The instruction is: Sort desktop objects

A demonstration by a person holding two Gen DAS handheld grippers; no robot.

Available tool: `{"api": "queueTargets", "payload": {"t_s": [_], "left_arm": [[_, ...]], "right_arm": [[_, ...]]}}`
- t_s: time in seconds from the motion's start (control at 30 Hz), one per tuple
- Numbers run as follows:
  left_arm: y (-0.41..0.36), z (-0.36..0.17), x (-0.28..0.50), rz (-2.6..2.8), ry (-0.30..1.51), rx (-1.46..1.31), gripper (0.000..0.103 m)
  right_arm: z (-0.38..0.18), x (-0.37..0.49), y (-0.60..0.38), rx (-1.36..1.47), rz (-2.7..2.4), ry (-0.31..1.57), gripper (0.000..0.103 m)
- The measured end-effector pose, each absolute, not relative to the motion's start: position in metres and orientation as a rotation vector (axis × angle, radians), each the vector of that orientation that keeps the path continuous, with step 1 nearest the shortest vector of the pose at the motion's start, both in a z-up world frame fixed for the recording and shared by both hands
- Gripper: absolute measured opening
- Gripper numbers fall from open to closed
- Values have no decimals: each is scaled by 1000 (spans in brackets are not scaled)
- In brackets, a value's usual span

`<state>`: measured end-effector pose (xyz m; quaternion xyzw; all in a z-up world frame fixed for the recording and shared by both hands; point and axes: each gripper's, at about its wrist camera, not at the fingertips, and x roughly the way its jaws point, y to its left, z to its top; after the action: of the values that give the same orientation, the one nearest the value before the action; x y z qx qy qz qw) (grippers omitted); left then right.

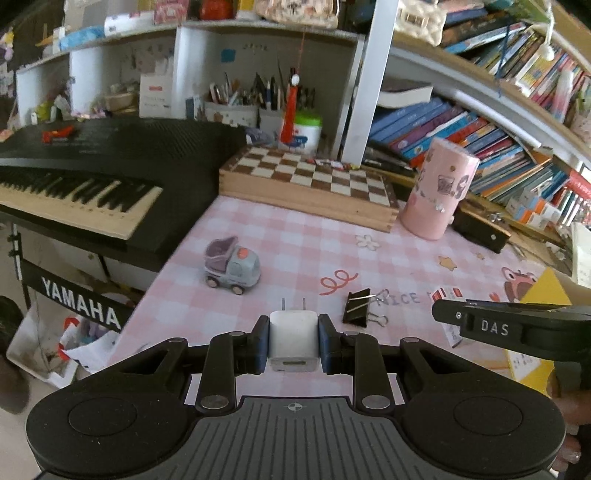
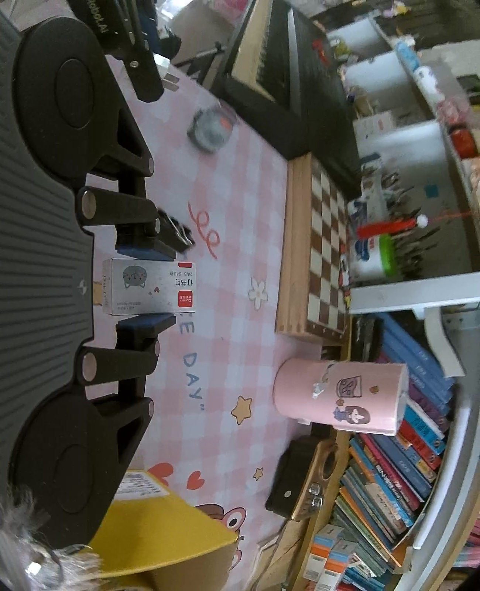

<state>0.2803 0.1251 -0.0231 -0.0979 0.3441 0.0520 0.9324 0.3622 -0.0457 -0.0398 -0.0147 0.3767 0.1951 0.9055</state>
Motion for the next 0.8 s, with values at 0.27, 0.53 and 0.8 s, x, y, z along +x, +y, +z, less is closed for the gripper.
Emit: {"api": "queueTargets", "payload": {"t_s": [0.27,0.53,0.8], "left_arm": [[131,-1,224,131,675,-207,25],[137,6,172,143,662,-223,25],[141,7,125,115,669,-224,25]], "right_arm": [[-12,301,-48,-49,498,746,28],[0,246,-42,-61,543,739,28],[3,190,-39,-66,551,747,28]]}}
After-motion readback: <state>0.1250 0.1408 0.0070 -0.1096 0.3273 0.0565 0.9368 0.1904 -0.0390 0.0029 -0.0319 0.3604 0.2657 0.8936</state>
